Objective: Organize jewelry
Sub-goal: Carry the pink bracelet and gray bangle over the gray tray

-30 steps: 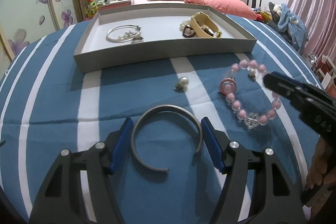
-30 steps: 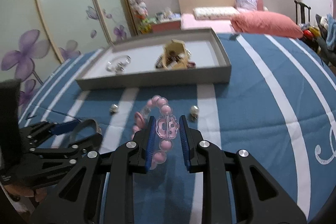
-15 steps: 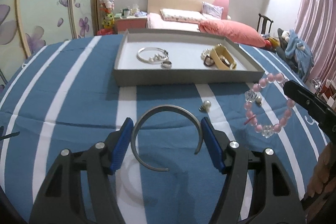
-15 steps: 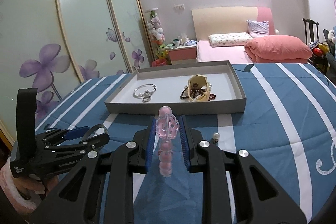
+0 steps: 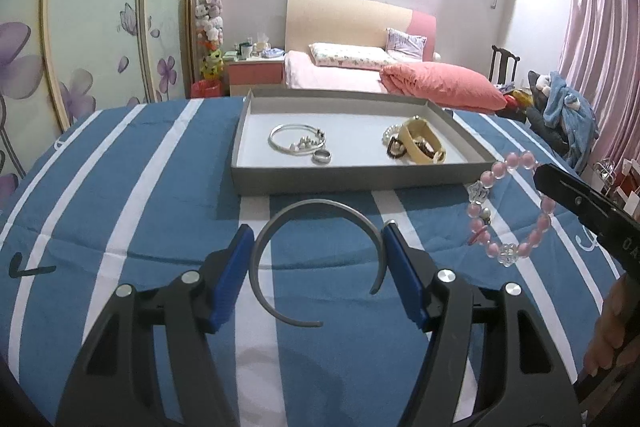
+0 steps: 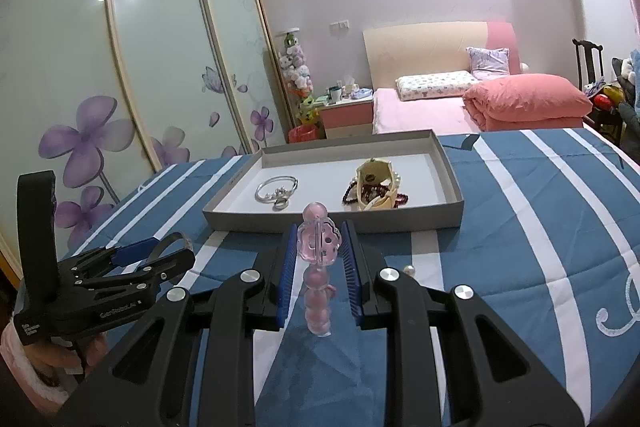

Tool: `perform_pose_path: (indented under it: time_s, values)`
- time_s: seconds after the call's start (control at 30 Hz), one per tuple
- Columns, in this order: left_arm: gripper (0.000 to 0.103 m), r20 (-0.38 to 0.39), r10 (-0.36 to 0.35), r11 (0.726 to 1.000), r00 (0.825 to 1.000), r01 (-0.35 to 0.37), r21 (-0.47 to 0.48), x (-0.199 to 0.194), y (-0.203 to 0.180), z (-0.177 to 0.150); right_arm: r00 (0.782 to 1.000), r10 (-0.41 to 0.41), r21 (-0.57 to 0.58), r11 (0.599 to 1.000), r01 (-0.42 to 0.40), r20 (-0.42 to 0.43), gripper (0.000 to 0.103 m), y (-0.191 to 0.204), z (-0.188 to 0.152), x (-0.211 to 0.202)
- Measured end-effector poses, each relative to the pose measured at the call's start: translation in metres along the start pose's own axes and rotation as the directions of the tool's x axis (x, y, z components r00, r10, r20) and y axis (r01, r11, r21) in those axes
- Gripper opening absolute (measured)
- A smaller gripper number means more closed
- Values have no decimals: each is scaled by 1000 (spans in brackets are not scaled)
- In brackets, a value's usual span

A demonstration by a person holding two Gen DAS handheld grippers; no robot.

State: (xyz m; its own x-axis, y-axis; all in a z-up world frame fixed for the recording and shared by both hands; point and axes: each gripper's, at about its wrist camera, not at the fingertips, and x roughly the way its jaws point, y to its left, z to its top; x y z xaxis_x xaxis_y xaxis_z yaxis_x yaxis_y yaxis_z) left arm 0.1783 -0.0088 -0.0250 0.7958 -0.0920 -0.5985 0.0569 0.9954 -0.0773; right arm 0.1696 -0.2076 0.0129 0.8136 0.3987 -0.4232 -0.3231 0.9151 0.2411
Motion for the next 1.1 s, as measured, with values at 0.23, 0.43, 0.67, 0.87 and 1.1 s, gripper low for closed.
perform_pose_path:
  time_s: [0.23, 0.43, 0.67, 0.87, 1.1]
  values:
    - [64, 68, 2, 1000, 998, -2, 5, -12, -2, 8, 999, -10, 7, 1000, 9, 37, 24, -1, 5, -6]
    - [64, 124, -1, 1000, 992, 0, 9, -21, -6, 15, 997, -18, 1, 1000, 18, 73, 24, 1, 11, -10]
    - [64, 180, -3, 1000, 984, 0, 15, -28, -11, 22, 993, -18, -10, 1000, 19, 117, 24, 4, 21, -13]
    - [64, 223, 0, 1000, 975, -5, 21, -34, -13, 30, 988, -17, -20, 1000, 21, 153, 24, 7, 28, -14]
    - [64, 253, 6, 1000, 968, -12, 23, -35, -12, 37, 983, -13, -35, 999, 19, 181, 24, 12, 36, -12]
